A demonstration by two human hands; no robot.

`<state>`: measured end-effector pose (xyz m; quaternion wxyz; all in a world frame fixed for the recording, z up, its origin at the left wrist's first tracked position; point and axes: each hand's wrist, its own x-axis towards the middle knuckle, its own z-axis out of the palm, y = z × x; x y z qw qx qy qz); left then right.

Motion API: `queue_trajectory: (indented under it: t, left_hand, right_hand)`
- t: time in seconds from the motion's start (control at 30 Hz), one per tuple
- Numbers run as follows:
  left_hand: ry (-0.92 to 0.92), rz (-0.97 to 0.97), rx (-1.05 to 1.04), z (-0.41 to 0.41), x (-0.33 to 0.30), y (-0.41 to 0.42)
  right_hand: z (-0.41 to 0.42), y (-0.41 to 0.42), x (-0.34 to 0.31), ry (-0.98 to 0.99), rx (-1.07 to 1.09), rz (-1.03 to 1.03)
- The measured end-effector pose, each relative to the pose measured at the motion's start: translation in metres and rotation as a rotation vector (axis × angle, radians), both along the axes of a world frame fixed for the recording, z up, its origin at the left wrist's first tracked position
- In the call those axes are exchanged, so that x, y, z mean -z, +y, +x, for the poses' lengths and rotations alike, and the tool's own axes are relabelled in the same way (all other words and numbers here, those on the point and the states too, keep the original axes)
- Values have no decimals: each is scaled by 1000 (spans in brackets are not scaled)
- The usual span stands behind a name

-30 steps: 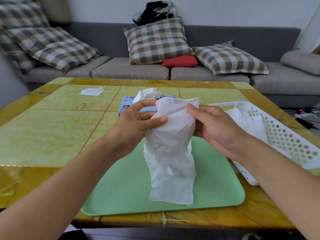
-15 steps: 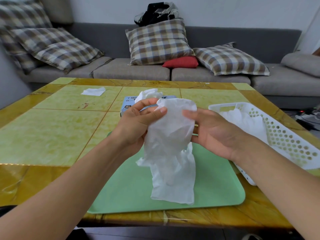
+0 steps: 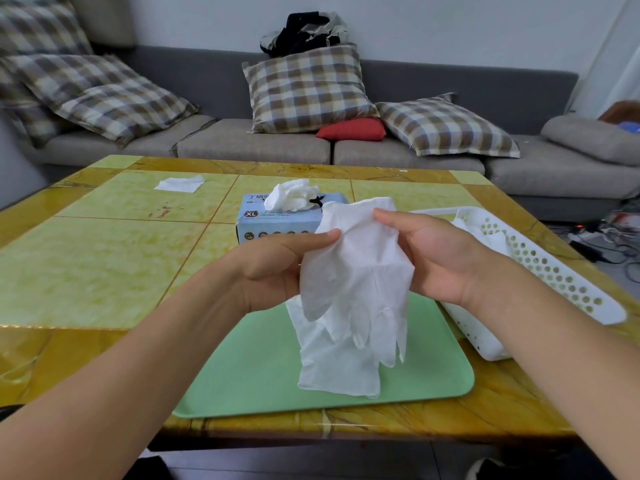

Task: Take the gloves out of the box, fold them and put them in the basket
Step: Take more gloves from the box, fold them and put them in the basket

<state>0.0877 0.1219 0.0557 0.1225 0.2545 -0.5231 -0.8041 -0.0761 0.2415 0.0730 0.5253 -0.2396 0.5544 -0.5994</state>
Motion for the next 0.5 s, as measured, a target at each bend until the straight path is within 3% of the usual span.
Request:
queue_trajectory:
  t: [0.17, 0.3, 0.5]
  left_hand:
    - [10, -336, -103, -3, 3, -8]
    - [60, -485, -144, -1, -2, -10]
    - [96, -479, 49, 6, -19, -7]
  right_hand:
    - [-5, -4, 0, -38, 4, 3]
    - [-10, -2, 9, 47, 26, -44]
    - [-10, 1, 8, 192, -31, -121]
